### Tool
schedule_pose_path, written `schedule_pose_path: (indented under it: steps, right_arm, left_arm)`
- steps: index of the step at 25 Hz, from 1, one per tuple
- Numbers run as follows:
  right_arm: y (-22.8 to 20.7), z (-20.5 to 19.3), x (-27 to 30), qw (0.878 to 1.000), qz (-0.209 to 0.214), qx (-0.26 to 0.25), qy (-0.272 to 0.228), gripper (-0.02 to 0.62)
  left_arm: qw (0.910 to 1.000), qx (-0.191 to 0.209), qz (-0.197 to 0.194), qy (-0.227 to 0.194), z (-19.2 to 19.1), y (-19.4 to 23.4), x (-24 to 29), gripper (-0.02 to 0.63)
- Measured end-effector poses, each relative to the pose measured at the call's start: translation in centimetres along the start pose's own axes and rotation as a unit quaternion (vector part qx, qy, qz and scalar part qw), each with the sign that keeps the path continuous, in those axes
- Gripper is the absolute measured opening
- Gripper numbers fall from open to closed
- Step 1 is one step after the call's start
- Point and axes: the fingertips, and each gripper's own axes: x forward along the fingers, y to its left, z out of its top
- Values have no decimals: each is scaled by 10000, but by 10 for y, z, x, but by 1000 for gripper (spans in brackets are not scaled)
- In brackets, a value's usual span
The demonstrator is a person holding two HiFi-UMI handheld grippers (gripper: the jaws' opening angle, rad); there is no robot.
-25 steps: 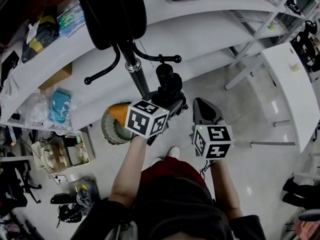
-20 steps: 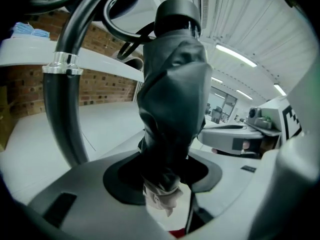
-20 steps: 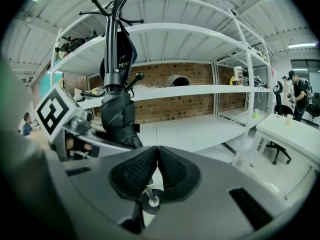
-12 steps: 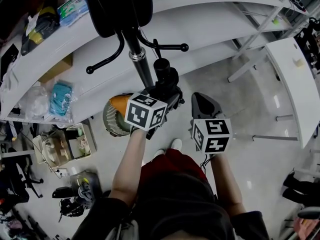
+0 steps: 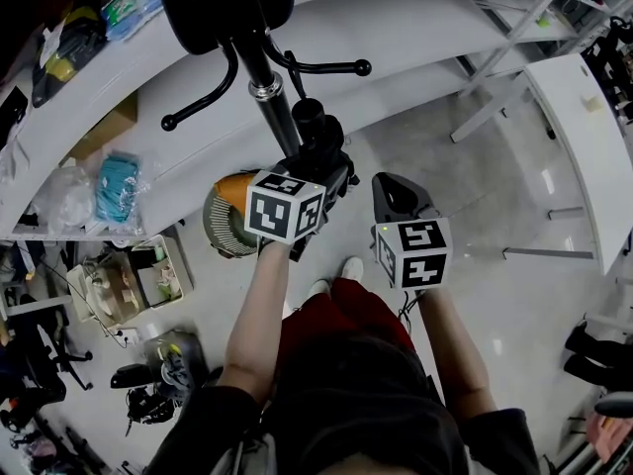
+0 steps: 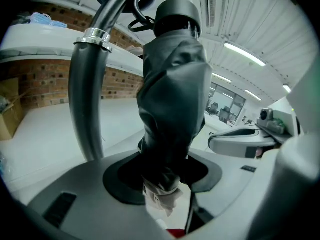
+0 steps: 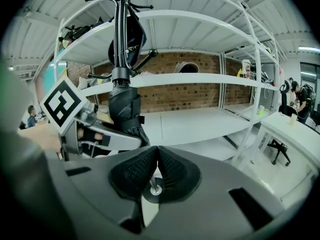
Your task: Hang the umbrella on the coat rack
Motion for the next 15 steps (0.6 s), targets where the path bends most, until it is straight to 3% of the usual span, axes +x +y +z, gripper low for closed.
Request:
schedule_pose_path:
  steps: [15]
  right_arm:
    - [13,-19,13,9998,49,91,148,18]
  left_arm:
    - [9993,-162,326,-3,-33,7,7,198]
